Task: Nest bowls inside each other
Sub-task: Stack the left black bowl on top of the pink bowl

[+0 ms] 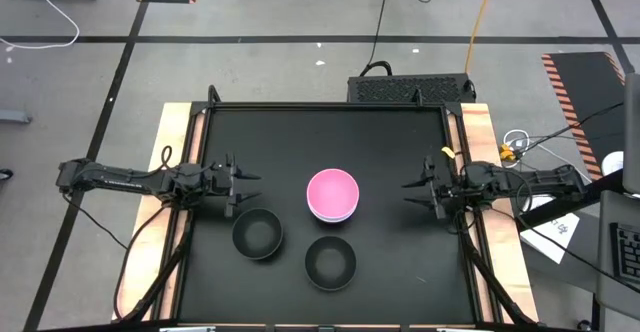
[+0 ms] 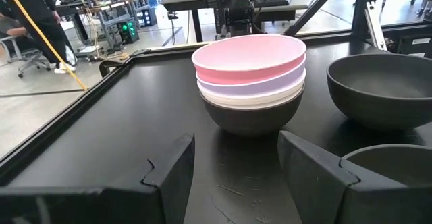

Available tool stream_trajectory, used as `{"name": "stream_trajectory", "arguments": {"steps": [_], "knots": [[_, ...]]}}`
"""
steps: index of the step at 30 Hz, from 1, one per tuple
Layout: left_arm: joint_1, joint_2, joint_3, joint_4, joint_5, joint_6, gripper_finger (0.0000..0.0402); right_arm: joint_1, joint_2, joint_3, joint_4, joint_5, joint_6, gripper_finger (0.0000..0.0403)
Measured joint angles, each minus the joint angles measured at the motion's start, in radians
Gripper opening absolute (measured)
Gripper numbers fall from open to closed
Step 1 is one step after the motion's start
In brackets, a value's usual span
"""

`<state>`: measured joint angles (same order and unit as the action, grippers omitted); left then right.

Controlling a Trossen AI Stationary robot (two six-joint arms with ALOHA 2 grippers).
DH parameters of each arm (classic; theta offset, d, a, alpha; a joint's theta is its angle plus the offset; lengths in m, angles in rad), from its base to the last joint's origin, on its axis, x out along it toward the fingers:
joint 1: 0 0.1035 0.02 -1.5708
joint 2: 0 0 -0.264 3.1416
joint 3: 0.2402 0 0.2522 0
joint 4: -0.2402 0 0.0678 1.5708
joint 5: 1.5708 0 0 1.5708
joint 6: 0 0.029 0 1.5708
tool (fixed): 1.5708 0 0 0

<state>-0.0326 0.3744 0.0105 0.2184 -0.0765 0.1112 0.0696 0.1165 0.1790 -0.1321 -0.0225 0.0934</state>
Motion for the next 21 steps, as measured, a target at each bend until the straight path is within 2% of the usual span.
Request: {"name": "stream_trajectory", "arguments": {"steps": [11, 21], "knots": [[0.000, 0.000, 0.000, 0.021, 0.000, 0.015, 0.0216, -0.014, -0.012, -0.132, 0.212, 0.001, -0.054, 0.0155], [0.000, 0.000, 0.000, 0.019, 0.000, 0.019, 0.0216, -0.091, -0.015, -0.151, 0.200, 0.024, -0.083, 0.0155]]}}
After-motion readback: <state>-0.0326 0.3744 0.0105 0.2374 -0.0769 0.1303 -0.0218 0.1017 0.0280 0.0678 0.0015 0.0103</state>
